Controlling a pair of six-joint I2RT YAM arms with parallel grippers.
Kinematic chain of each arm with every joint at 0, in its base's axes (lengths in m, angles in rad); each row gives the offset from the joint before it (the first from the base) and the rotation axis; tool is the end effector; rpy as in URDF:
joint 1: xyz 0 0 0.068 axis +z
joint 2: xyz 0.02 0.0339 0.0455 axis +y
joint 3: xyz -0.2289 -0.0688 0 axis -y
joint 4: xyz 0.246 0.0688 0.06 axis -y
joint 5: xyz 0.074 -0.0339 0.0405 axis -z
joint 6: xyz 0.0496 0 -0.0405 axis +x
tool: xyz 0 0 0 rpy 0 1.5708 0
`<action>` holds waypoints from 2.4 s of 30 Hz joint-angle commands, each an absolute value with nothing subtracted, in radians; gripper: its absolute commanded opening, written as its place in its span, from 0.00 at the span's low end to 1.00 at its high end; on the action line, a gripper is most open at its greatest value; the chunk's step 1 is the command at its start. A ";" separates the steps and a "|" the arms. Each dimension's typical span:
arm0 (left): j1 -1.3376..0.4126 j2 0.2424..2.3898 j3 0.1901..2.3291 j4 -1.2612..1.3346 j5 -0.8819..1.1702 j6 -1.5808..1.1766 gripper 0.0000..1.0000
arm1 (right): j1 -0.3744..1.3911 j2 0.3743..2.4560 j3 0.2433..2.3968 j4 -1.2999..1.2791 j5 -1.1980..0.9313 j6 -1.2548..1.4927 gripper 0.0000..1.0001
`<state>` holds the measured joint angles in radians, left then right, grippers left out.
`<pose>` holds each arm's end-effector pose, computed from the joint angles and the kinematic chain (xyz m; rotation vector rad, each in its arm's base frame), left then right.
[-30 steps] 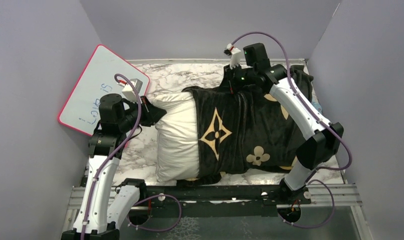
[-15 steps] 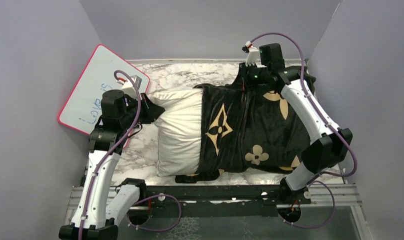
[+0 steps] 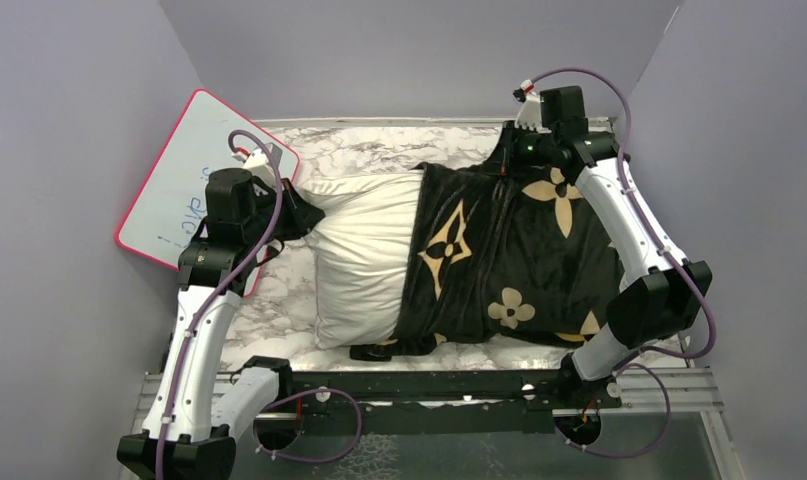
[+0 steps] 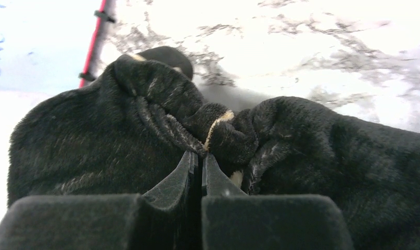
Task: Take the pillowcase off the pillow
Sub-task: Remove the pillow from the pillowcase.
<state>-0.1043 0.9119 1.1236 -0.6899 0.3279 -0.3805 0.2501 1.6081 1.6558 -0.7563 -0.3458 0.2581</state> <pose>0.2123 -0.0383 0.3492 -0.0788 2.0802 -0.6349 0.3476 0.1061 0.3354 -0.1762 2.3088 0.6570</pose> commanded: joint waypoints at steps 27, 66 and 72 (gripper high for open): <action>-0.044 1.001 1.069 -0.619 0.357 -0.367 0.00 | 0.411 1.278 1.282 -0.753 -0.389 0.199 0.75; 0.059 1.191 1.096 -0.517 0.297 -0.558 0.00 | 0.314 0.726 0.783 -0.722 -0.488 0.534 0.73; 0.072 1.305 1.183 -0.527 0.464 -0.469 0.43 | 0.315 0.723 0.549 -0.418 -0.618 0.761 0.73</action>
<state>0.0601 1.2522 1.1027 -0.5926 0.3290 -0.5220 0.3187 0.6998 0.6464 -0.6624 -0.4988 0.5713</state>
